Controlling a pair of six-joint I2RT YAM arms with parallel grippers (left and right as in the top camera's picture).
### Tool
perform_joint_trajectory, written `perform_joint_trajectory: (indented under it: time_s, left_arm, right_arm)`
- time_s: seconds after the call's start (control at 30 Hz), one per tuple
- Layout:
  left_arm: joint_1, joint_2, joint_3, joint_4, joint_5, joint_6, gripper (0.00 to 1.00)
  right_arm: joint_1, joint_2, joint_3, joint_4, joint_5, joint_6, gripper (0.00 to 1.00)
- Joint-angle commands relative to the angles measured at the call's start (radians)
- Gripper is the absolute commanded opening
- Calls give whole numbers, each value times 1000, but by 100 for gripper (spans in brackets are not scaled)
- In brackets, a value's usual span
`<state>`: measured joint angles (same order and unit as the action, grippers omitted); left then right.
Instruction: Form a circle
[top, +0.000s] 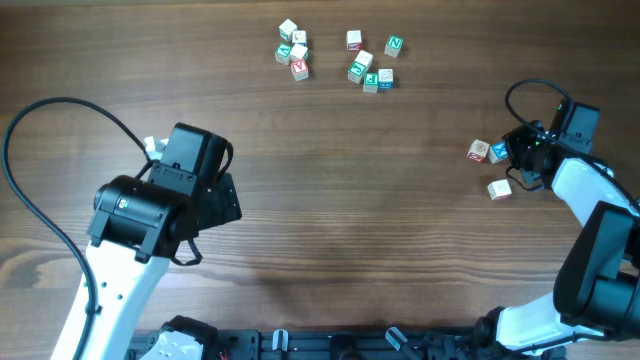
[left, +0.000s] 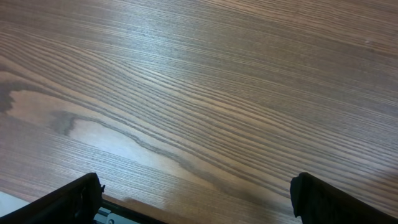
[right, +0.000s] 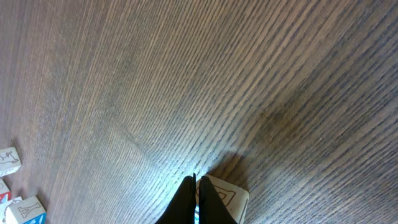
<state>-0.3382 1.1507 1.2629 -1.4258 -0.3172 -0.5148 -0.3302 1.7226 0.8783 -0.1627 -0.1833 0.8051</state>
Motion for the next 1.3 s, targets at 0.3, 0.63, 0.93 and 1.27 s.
perform_joint_trajectory:
  time_s: [0.3, 0.63, 0.93, 1.27]
  left_arm:
    - [8, -10, -3, 0, -13, -18, 100]
    - [8, -10, -3, 0, -13, -18, 100]
    - [8, -10, -3, 0, -13, -18, 100]
    - [8, -10, -3, 0, -13, -18, 100]
  right_arm:
    - [6, 15, -3, 5, -22, -20, 4]
    - [-6, -116, 14, -100, 191, -50, 4]
    - [-4, -402, 11, -585, -22, -605, 79]
    - [-4, -324, -27, -423, -176, -1075, 97]
